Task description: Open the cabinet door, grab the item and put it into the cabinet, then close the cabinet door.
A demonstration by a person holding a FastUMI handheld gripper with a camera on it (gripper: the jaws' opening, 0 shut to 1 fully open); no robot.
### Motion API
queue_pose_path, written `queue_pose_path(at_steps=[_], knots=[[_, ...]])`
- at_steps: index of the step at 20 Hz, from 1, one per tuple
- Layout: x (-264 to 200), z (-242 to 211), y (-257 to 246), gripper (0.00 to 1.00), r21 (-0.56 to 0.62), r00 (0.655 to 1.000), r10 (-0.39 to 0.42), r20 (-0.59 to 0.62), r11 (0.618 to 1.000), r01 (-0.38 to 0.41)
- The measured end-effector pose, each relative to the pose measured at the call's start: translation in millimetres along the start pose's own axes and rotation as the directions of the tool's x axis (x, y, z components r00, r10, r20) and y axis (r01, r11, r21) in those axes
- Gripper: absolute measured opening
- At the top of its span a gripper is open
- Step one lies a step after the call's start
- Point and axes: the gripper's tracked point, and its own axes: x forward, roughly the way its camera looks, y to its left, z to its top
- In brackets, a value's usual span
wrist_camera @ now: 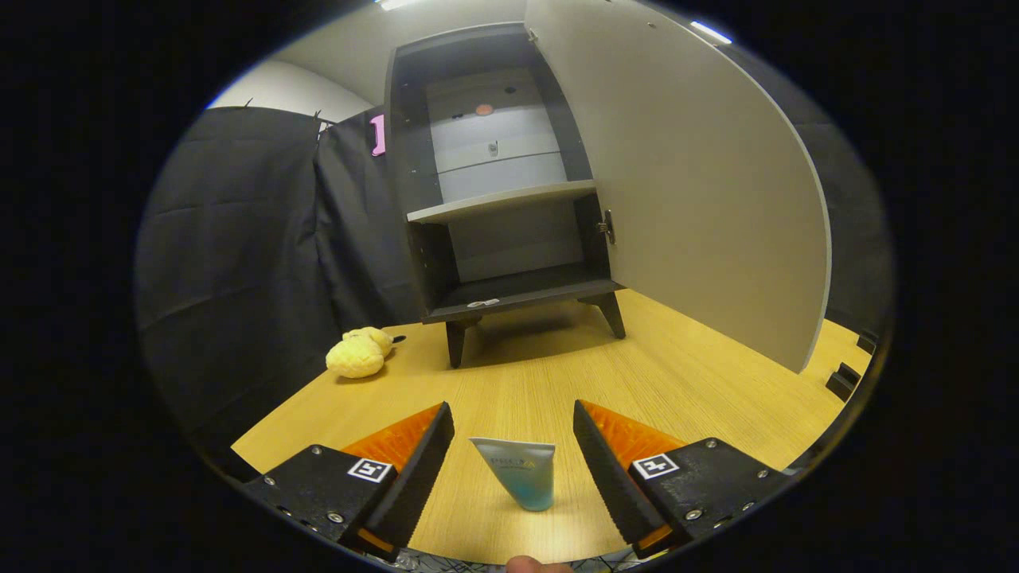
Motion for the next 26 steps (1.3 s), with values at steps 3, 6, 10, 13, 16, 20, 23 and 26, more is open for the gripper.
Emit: queue_pose_path(at_steps=[3, 6, 10, 13, 16, 20, 23, 26], knots=[[6, -31, 0, 0.94, 0.016, 0.999, -0.011, -0.032, 1.0, 0.011], [14, -64, -4, 0.92, 0.041, 0.998, -0.018, -0.067, 0.999, 0.021], [27, -87, -10, 0.86, -0.005, 0.994, -0.049, -0.098, 0.999, 0.049], [29, -98, -9, 0.46, -0.086, 0.99, -0.017, -0.143, 0.996, 0.005], [27, -96, -14, 0.43, -0.07, 0.988, -0.031, -0.15, 0.997, 0.021], [25, -78, -12, 0.43, -0.082, 0.989, -0.023, -0.147, 0.997, 0.011], [22, -53, -4, 0.43, -0.096, 0.991, -0.002, -0.134, 0.995, -0.011], [19, -18, 9, 0.43, -0.109, 0.992, 0.025, -0.123, 0.993, -0.039]])
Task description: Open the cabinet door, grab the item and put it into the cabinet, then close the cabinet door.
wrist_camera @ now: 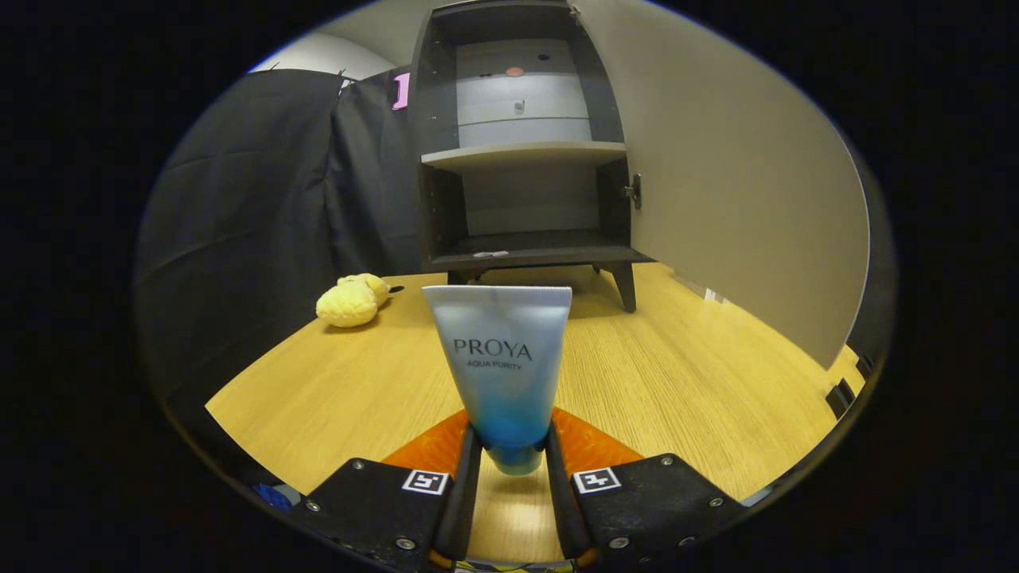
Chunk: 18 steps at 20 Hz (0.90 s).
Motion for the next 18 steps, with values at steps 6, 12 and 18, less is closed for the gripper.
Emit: queue_pose_path(at_steps=[6, 12, 18], knots=[[-16, 86, 18, 0.43, -0.08, 0.998, 0.036, 0.049, 0.996, -0.032], [-21, 168, 26, 0.43, -0.11, 0.997, 0.044, 0.06, 0.993, -0.037], [-8, 277, 39, 0.43, -0.194, 0.989, 0.08, 0.123, 0.979, -0.055]])
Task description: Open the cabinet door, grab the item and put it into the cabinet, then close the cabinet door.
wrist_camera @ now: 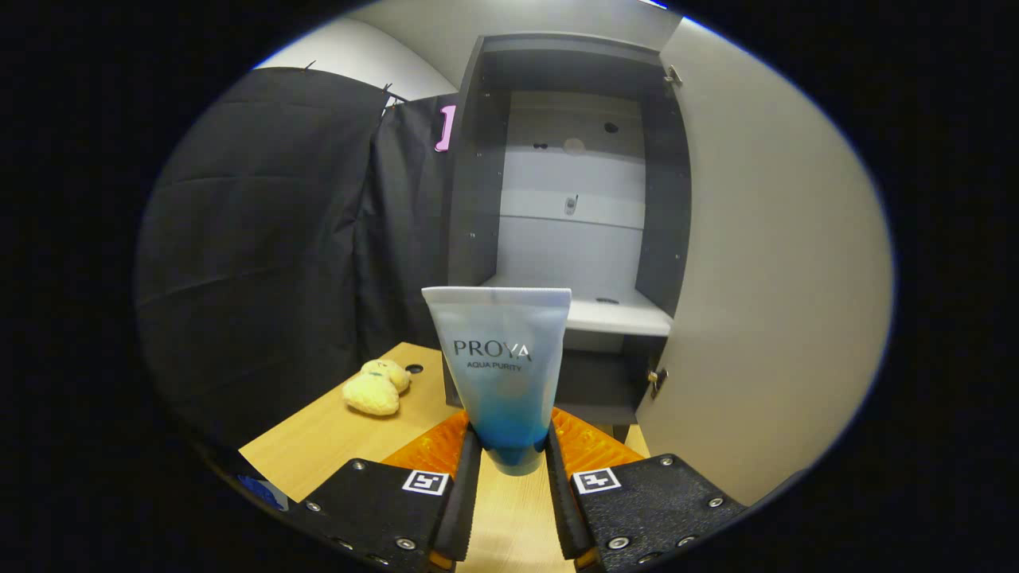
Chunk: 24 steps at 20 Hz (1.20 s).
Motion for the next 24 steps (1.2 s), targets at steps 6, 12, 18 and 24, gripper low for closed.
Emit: queue_pose_path(at_steps=[6, 12, 18, 24], knots=[[58, 84, -15, 0.42, -0.044, 0.999, 0.006, 0.052, 0.999, -0.003], [154, 116, -65, 0.42, -0.103, 0.997, -0.024, 0.075, 0.994, 0.032], [241, 113, -82, 0.43, -0.062, 0.997, -0.034, 0.063, 0.997, 0.038], [277, 88, -93, 0.43, 0.008, 0.999, -0.043, 0.002, 0.999, 0.043]])
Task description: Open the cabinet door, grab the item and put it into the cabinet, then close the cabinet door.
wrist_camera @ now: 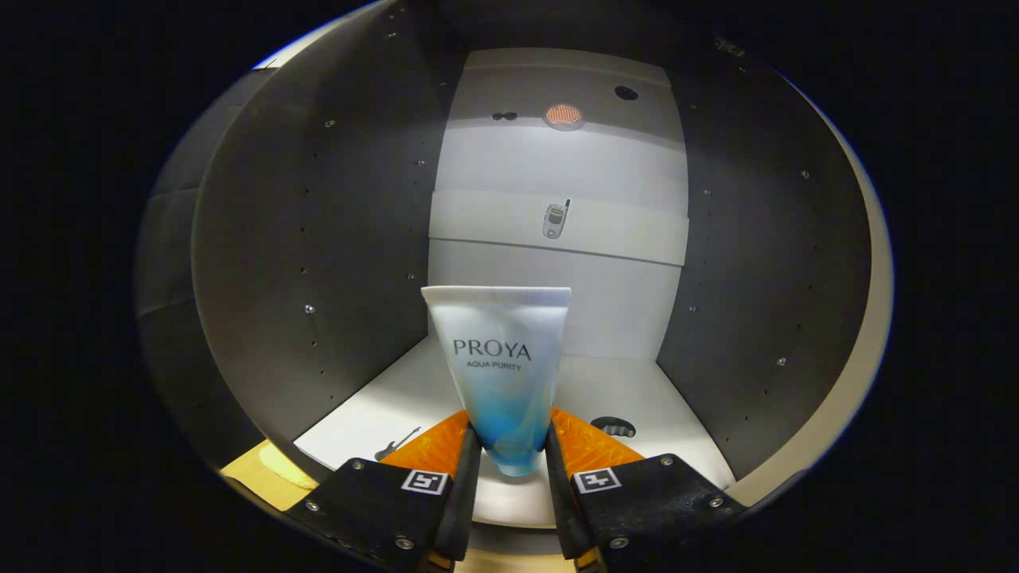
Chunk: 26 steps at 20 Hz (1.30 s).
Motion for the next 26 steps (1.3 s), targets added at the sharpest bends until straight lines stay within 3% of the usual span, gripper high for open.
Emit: queue_pose_path(at_steps=[11, 18, 26], knots=[[20, -23, 0, 0.45, 0.038, 0.999, 0.007, -0.031, 0.999, -0.006], [10, -18, 3, 0.94, 0.085, 1.0, 0.02, 0.002, 0.996, -0.02], [-61, 11, 15, 0.94, 0.155, 0.997, 0.052, 0.062, 0.986, -0.061]])
